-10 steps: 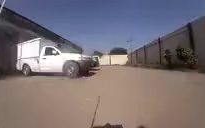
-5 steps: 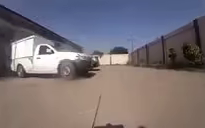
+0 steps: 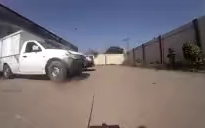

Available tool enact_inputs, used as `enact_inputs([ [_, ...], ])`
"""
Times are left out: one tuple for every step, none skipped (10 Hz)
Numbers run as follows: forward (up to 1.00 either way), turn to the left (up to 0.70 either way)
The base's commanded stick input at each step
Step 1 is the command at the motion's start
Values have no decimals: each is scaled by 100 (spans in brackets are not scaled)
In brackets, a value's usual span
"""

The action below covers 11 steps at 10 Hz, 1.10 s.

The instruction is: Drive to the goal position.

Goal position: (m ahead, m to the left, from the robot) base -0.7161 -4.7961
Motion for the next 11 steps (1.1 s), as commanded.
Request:
enact_inputs([
  [100, -27],
  [100, -27],
  [100, 0],
  [100, 0],
  [100, 0],
  [100, 0],
  [100, 0],
  [100, 0],
  [100, 0],
  [100, 0],
  [100, 0],
])
